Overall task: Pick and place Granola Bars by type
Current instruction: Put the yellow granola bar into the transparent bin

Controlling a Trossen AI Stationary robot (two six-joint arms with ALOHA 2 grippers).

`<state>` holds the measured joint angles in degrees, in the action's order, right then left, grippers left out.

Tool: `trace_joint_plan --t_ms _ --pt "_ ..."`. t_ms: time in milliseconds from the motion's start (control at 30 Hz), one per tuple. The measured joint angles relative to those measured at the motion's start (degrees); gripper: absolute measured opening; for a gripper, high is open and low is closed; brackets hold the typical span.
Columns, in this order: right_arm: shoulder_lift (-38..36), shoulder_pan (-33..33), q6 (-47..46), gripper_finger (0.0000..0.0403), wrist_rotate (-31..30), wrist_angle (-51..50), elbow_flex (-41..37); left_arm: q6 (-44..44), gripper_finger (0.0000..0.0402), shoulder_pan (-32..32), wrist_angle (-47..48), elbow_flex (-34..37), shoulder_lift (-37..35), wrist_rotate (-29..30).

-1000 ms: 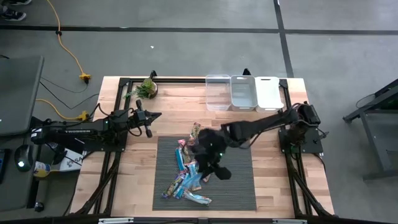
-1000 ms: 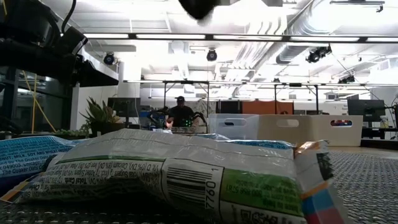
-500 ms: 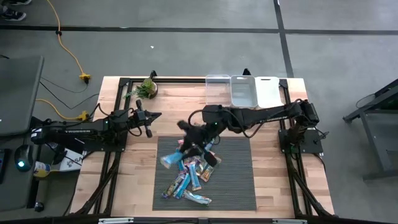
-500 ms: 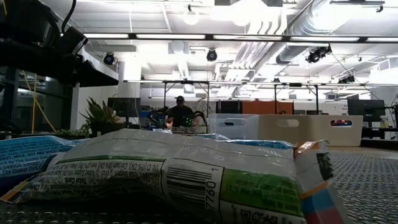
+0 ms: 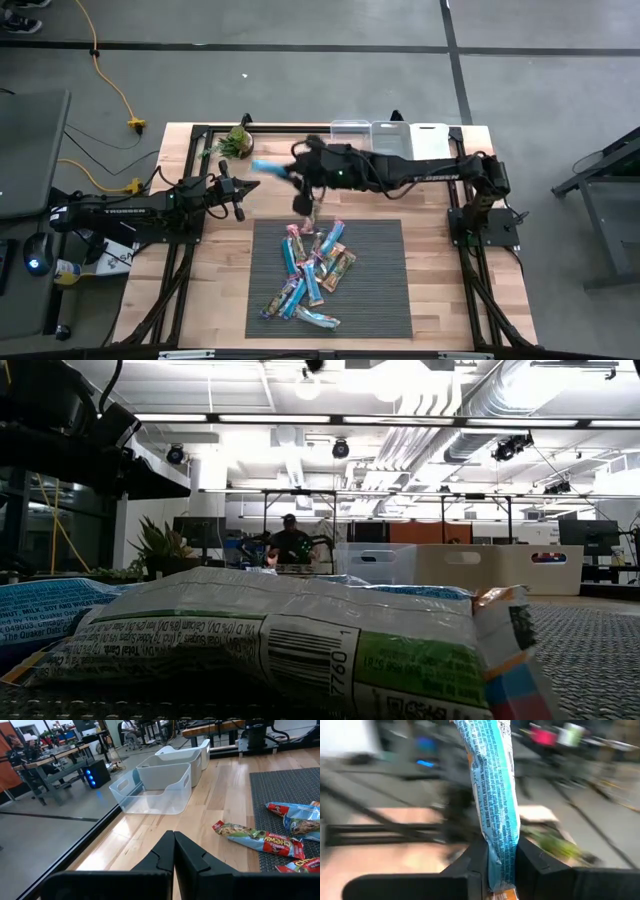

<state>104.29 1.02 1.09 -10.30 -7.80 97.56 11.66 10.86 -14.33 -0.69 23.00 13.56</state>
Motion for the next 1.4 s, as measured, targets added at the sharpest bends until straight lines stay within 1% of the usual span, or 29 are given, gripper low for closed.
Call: trace_joint_plan --t_ms 133,233,333,433,533,667,767,900,967,1033,1100,1167,1267,1400 --pt "0.0 3.5 -1.5 0.0047 -10.8 -5.7 0.0 0.0 0.0001 0.0 0.0 0.0 0.0 0.0" --pt "0.0 6.3 -5.7 0.0050 -17.4 -13.1 0.0 0.0 0.0001 0.0 0.0 0.0 0.0 0.0" --pt "0.0 9.6 -11.3 0.0051 -21.3 -22.1 0.0 0.0 0.0001 0.0 0.0 0.0 0.0 0.0" --pt "0.0 13.3 -14.3 0.0051 -21.4 -30.1 0.0 0.0 0.0001 0.0 0.0 0.0 0.0 0.0" --pt "0.0 17.3 -15.6 0.0052 -20.5 -34.8 -0.1 0.0 0.0001 0.0 0.0 0.0 0.0 0.0" --pt "0.0 22.8 -16.4 0.0052 -16.6 -35.3 -2.8 0.0 0.0001 0.0 0.0 0.0 0.0 0.0" --pt "0.0 26.9 -19.7 0.0052 -10.7 -33.7 -6.5 0.0 0.0001 0.0 0.0 0.0 0.0 0.0" --pt "0.0 31.0 -25.4 0.0052 0.2 -28.8 -13.2 0.0 0.0001 0.0 0.0 0.0 0.0 0.0" --pt "0.0 31.8 -27.7 0.0052 4.0 -23.5 -17.3 0.0 0.0001 0.0 0.0 0.0 0.0 0.0" --pt "0.0 32.2 -29.4 0.0052 6.3 -19.1 -21.0 0.0 0.0001 0.0 0.0 0.0 0.0 0.0" --pt "0.0 32.4 -30.8 0.0052 7.9 -16.1 -24.0 0.0 0.0001 0.0 0.0 0.0 0.0 0.0" --pt "0.0 32.4 -32.1 0.0052 8.2 -12.8 -26.4 0.0 0.0001 0.0 0.0 0.0 0.0 0.0" --pt "0.0 32.3 -32.6 0.0052 9.4 -11.6 -29.1 0.0 0.0001 0.0 0.0 0.0 0.0 0.0" --pt "0.0 32.3 -32.6 0.0052 10.9 -11.1 -30.8 0.0 0.0001 0.0 0.0 0.0 0.0 0.0"
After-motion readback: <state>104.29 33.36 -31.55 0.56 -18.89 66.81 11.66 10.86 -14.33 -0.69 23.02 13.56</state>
